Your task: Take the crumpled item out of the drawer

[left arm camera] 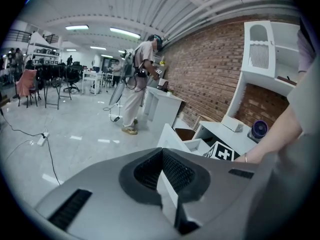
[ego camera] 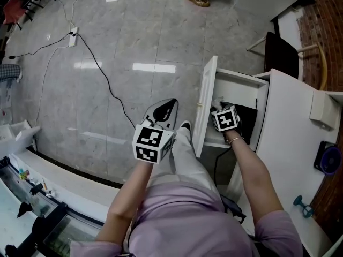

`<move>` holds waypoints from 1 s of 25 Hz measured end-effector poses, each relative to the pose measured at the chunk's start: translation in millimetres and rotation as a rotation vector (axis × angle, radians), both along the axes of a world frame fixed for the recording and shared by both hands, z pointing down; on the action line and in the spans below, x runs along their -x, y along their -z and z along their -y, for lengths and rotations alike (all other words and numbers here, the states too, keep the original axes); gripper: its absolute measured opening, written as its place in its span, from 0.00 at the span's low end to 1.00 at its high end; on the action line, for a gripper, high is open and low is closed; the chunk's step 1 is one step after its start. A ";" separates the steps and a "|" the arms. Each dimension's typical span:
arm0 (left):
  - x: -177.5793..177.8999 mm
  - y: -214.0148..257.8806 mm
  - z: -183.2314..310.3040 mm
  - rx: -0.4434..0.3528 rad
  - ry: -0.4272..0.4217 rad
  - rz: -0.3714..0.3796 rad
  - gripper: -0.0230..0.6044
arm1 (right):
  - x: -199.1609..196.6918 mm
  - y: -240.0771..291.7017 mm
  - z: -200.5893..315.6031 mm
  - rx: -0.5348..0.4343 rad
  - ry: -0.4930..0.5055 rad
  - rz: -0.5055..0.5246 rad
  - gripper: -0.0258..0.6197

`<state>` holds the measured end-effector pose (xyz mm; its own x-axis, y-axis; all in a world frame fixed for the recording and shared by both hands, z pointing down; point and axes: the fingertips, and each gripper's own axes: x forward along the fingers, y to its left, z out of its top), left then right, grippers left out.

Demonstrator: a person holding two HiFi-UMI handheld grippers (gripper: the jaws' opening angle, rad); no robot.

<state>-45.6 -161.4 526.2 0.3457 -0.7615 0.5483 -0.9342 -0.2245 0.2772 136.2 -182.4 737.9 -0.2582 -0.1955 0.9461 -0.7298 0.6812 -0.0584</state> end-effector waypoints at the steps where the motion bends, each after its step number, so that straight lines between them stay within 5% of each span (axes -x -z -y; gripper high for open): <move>1: -0.1 1.4 -0.7 -0.004 -0.007 -0.003 0.04 | 2.1 3.6 -4.4 -0.001 -0.017 0.018 0.31; 25: -8.6 31.1 -16.1 -0.082 -0.189 -0.055 0.04 | 2.4 133.1 -51.5 -0.187 -0.369 0.218 0.31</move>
